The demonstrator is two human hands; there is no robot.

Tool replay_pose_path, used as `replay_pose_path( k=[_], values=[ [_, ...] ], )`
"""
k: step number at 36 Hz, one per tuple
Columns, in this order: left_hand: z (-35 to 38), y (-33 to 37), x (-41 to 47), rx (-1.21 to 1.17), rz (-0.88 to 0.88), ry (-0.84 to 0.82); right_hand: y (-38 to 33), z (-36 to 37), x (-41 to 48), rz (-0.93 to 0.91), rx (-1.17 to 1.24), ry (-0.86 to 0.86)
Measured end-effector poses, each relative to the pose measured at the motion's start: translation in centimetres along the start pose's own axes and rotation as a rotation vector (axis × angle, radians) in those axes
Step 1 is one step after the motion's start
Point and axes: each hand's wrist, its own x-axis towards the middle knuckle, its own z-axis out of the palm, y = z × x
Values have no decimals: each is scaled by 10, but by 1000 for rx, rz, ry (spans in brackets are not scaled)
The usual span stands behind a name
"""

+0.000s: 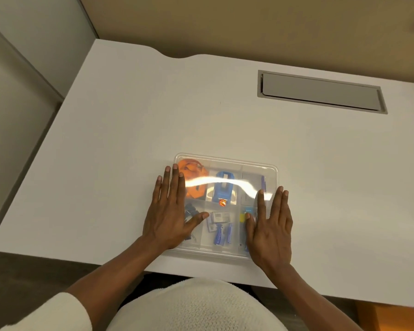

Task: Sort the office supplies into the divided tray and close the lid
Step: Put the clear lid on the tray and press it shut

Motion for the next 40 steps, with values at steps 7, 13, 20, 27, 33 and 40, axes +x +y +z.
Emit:
replay_pose_path(
  k=[7,13,20,27,33,40],
  values=[
    [0,1,-1,-9,50,20,6,10,3,-83,-34,-41],
    [-14,2,-4,13,169,-94,5,12,4,-80,-63,-48],
    [-40,-4,-4,82,300,-272,4,14,5,-72,-59,-27],
    [-47,0,-6,-18,279,-292,6,16,5,-77,-59,-4],
    [-50,4,-6,-57,242,-304,3,14,5,-73,-43,0],
    [-57,6,-5,-16,236,-361,-1,-2,19,-68,-86,22]
  ],
)
